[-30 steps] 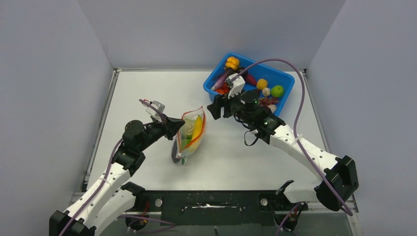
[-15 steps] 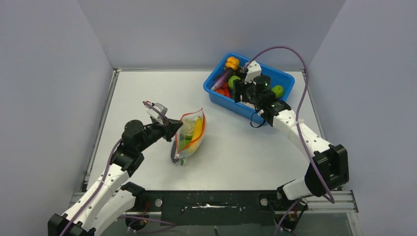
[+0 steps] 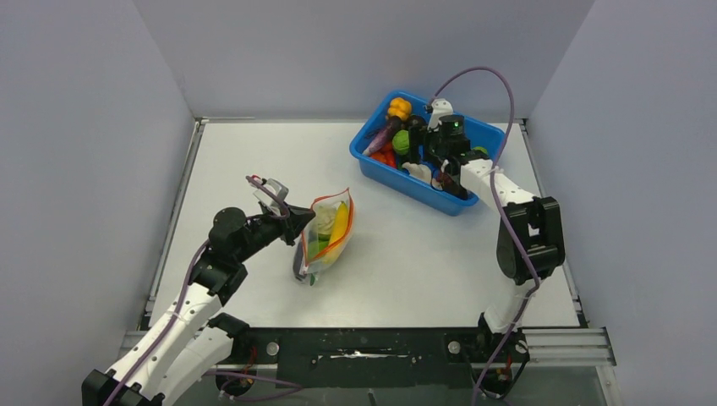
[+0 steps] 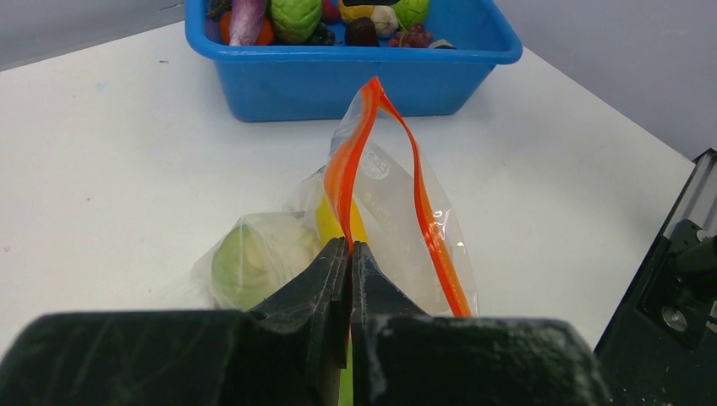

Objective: Place the food in the zip-top bag and seal the zipper
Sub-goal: Pick up the fake fruit from the bin.

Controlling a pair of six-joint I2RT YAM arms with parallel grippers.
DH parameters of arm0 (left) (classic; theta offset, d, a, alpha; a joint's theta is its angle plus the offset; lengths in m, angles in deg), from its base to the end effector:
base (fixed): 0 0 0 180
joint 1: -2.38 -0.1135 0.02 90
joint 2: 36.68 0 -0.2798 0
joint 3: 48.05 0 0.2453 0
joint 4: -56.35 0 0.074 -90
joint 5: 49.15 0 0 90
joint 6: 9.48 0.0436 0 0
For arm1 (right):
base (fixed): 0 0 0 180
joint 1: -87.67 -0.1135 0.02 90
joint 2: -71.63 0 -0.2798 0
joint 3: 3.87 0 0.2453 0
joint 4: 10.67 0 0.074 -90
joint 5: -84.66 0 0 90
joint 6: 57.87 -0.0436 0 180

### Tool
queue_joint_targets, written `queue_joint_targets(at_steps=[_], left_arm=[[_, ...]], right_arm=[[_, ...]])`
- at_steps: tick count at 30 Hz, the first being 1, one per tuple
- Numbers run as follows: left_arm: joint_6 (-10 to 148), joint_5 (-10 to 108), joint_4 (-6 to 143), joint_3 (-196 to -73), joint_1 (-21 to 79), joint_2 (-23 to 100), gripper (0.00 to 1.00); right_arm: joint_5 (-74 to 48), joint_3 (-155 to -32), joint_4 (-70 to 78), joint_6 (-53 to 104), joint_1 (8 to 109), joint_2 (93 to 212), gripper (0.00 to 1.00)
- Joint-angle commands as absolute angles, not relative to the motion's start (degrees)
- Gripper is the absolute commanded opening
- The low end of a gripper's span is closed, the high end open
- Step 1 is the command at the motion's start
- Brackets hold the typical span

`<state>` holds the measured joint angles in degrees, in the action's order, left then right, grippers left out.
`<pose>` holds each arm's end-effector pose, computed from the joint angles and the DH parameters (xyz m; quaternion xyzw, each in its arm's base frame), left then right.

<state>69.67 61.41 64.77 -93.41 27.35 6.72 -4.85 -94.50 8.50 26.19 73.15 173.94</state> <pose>0.1530 -0.0882 0.3012 0.2082 0.7137 -0.3282 0.5828 0.4075 0.1051 0.2769 -0.0630 0.8674 0.0840 0.4864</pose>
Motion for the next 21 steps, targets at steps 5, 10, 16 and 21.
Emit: queue_joint_targets(at_steps=[5, 10, 16, 21], left_arm=[[71.15, 63.03, 63.09, -93.66, 27.08, 5.12, 0.00], [71.60, 62.82, 63.65, -93.51, 27.08, 4.23, 0.00], [71.88, 63.27, 63.40, -93.48, 27.08, 4.05, 0.00], [71.91, 63.23, 63.38, -93.42, 26.99, 3.99, 0.00]], right_arm=[[-13.33, -102.78, 0.24, 24.22, 74.55, 179.44, 0.82], [-13.22, -105.54, 0.60, 23.24, 74.58, 182.77, 0.86], [-12.23, -108.81, 0.98, 23.41, 74.87, 186.65, 0.88], [-9.55, -110.75, 1.30, 24.16, 74.97, 189.58, 0.91]])
